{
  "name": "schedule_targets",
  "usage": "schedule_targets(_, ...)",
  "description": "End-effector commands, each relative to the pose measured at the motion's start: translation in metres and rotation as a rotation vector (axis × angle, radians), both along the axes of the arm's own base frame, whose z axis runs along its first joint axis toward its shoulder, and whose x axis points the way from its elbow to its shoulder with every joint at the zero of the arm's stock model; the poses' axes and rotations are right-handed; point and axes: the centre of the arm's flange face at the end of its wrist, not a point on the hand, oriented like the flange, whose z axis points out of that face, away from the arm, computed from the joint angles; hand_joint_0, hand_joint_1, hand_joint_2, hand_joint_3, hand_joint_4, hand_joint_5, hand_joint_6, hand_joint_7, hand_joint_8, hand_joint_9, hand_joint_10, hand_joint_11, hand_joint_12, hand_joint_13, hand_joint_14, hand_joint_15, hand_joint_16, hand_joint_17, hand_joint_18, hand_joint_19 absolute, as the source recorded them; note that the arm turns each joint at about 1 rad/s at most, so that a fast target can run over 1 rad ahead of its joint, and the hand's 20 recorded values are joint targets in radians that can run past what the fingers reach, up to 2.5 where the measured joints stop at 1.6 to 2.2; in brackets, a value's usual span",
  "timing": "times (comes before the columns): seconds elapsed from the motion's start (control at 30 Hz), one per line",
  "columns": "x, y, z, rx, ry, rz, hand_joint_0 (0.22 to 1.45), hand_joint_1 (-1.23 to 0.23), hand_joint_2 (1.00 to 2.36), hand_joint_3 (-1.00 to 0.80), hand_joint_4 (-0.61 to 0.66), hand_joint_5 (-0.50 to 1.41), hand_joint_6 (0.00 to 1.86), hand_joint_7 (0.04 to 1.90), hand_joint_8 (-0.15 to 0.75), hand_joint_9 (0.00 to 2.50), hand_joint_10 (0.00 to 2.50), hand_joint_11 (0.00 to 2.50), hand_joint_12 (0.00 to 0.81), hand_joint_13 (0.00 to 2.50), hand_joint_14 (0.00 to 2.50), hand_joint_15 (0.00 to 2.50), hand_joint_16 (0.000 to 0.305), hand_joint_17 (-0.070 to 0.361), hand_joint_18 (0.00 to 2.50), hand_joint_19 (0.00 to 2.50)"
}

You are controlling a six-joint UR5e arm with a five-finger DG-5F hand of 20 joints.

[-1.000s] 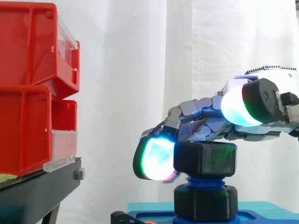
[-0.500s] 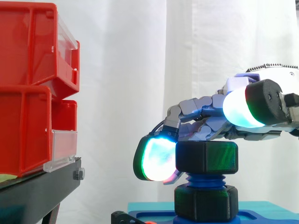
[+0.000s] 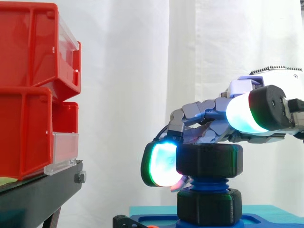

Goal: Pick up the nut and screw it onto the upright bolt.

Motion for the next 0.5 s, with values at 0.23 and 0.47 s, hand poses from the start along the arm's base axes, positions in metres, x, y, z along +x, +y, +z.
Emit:
schedule_targets(0.23,0.0,-0.017,0.009,-0.002,-0.021,0.01,0.5,-0.24,1.0,-0.5,0.18,0.0,0.5,1.41,0.24,0.69,0.0,0.0,0.253,0.32,0.0,0.0,0.027,0.06,0.0,0.0)
schedule_targets(0.47,0.0,-0.026,0.014,-0.006,-0.028,0.026,0.5,-0.24,1.0,-0.5,0.19,-0.02,0.5,1.27,0.228,0.72,0.0,0.0,0.248,0.34,0.0,0.0,0.026,0.059,0.0,0.0)
